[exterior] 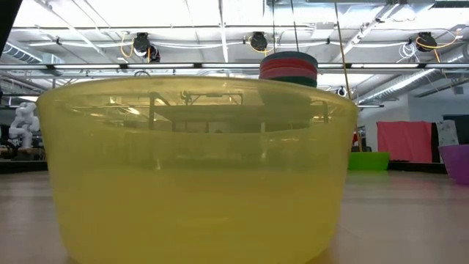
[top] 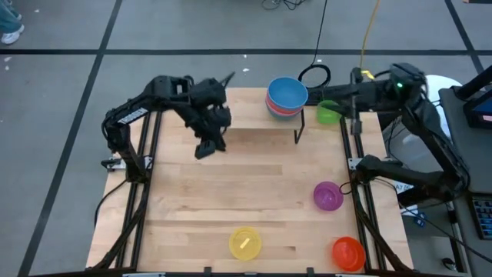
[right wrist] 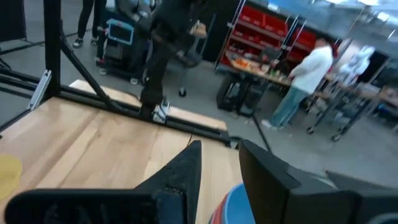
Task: Place and stack bowls onto a shelf
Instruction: Put the transparent yellow bowl on the shelf
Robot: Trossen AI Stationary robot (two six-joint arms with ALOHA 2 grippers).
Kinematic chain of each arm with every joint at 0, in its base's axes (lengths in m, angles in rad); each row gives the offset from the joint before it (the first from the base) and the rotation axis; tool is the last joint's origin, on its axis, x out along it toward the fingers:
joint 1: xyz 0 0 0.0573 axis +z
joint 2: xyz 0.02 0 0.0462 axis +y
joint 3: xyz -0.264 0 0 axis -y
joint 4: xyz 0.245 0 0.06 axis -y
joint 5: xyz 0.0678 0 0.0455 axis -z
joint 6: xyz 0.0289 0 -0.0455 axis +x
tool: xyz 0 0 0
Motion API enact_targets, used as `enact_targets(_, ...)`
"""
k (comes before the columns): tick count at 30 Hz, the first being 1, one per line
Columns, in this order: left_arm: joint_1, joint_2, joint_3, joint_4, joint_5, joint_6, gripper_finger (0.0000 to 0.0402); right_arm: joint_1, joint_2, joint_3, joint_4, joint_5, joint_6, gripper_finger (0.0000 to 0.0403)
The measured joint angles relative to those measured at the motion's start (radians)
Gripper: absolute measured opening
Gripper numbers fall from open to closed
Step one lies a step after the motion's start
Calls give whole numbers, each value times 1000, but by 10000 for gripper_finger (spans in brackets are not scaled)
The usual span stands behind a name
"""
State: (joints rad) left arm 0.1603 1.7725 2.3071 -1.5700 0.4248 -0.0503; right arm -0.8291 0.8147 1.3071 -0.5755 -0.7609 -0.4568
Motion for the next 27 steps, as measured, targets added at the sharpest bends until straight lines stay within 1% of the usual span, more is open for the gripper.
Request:
enact_targets(4, -84, 0, -57, 0, 0, -96, 81, 0, -57, 0, 0, -1, 14, 100)
enact_targets(6, -128, 0, -97, 0, 0, -113, 81, 0, -82, 0, 6, -1, 43, 100)
enact_targets(11, -229, 1, -213, 0, 0, -136, 81, 0, -129, 0, 75, -3, 171, 100)
enact_targets(16, -292, 1, -316, 34, 0, -144, 81, 0, -157, 0, 158, -3, 314, 100)
enact_targets(18, -309, 1, -360, 84, 0, -159, 81, 0, -165, 0, 170, -3, 345, 100)
enact_targets(20, -323, 1, -403, 153, 0, -214, 81, 0, -171, 0, 169, -3, 368, 100)
enact_targets(24, -347, 1, -496, 352, 0, -363, 81, 0, -175, 0, 168, -3, 418, 100)
enact_targets(27, -363, 1, -564, 484, 0, -400, 81, 0, -176, 0, 167, -3, 417, 100)
